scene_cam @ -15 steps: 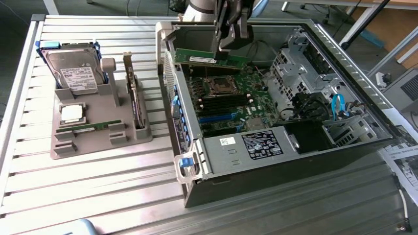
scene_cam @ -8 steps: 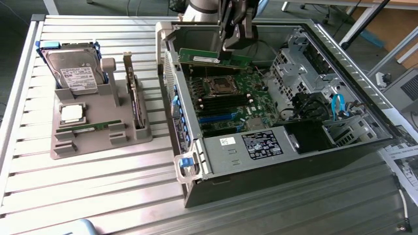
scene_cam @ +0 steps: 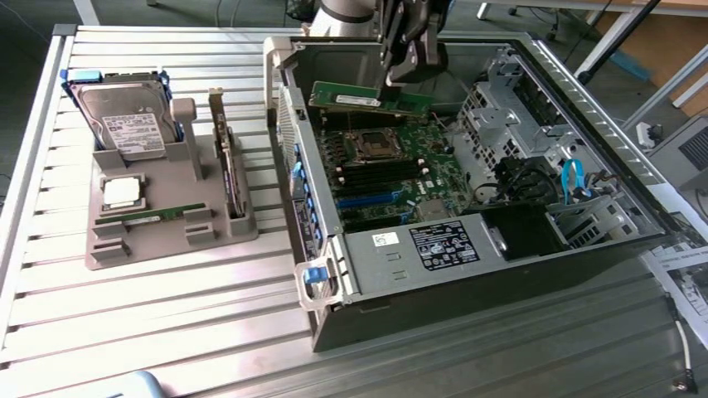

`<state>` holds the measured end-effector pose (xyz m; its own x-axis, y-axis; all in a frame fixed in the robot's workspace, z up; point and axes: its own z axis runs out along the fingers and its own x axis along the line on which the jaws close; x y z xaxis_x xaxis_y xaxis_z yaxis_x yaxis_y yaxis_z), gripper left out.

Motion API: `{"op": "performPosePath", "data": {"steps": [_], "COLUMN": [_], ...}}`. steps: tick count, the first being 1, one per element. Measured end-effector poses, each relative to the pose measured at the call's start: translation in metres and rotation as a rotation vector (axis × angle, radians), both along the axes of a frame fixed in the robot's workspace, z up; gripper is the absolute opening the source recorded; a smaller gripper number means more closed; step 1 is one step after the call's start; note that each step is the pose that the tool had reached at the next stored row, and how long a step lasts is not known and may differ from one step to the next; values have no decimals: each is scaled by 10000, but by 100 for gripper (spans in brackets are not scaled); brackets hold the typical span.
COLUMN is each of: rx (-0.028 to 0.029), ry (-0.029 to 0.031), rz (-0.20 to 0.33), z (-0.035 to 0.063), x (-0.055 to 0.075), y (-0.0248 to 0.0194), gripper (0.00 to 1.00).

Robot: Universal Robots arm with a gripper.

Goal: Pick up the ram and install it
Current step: 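Pick up the ram and move it above insertion slot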

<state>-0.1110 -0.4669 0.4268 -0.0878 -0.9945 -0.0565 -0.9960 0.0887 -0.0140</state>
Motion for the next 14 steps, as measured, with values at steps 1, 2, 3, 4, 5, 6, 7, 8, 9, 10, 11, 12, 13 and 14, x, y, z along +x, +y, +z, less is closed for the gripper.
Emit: {"op": "performPosePath", "data": {"steps": [1,2,3,4,5,6,7,8,9,10,11,12,13,14], "rx": [-1,0,0,-1,-1,0,0,0,0,0,-1,-1,-1,-1], "ry": [0,0,0,1,0,0,0,0,0,0,0,0,0,0], "rz": [0,0,0,0,0,0,1,0,1,0,0,1,0,1], "z": [0,0,0,0,0,0,0,0,0,0,0,0,0,1], "x": [15,27,41,58,72,84,100,112,124,135,148,159,171,182], "y": [0,0,0,0,0,0,0,0,0,0,0,0,0,0], "gripper": [13,13,13,13,13,13,13,13,13,13,13,13,13,13]}}
